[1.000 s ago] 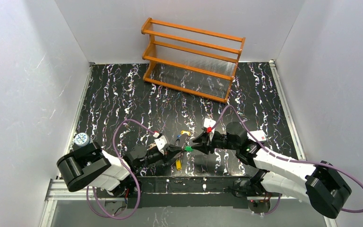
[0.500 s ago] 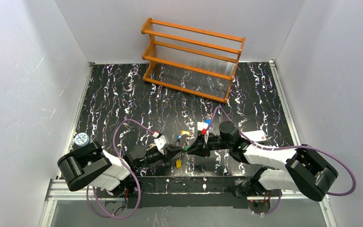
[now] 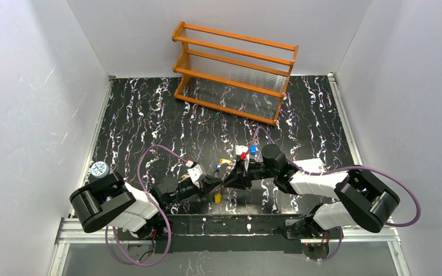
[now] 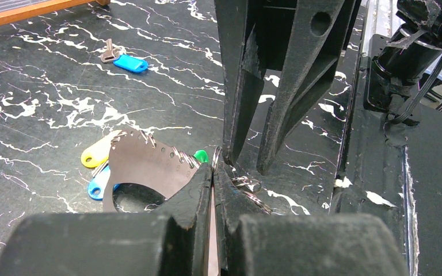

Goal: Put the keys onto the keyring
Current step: Adjust the keyring.

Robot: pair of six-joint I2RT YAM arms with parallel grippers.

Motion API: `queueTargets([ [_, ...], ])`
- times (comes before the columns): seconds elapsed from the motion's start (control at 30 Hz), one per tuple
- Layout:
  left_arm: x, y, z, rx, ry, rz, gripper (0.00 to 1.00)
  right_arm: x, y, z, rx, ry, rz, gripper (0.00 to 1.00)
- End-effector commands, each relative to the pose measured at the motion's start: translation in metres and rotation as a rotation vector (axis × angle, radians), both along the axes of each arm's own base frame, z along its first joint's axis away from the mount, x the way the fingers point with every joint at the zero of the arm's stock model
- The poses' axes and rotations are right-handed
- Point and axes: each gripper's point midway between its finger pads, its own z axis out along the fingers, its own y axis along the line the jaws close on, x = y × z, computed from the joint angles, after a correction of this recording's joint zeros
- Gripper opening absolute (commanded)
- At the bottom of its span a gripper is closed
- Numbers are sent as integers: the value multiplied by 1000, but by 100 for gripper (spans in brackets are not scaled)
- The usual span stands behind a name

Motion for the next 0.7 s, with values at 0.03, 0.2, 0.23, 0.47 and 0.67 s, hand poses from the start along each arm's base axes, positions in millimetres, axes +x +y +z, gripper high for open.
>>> queueTargets([
  [0.03, -4, -3, 16, -51, -43, -26, 0, 7, 13, 26, 80, -45, 27, 29],
  [0.2, -4, -3, 18, -54, -46, -25, 0, 12, 10, 23, 55, -56, -12, 21],
  [0.23, -4, -3, 18, -55, -47, -24, 0, 14, 9, 24, 51, -57, -25, 20],
  [0.47, -4, -3, 23, -63, -73, -27, 0, 30, -7, 33, 45, -159, -168, 27],
  [0.67, -6, -4, 28, -67, -107, -49, 0, 23, -9, 28, 29, -196, -112, 31],
])
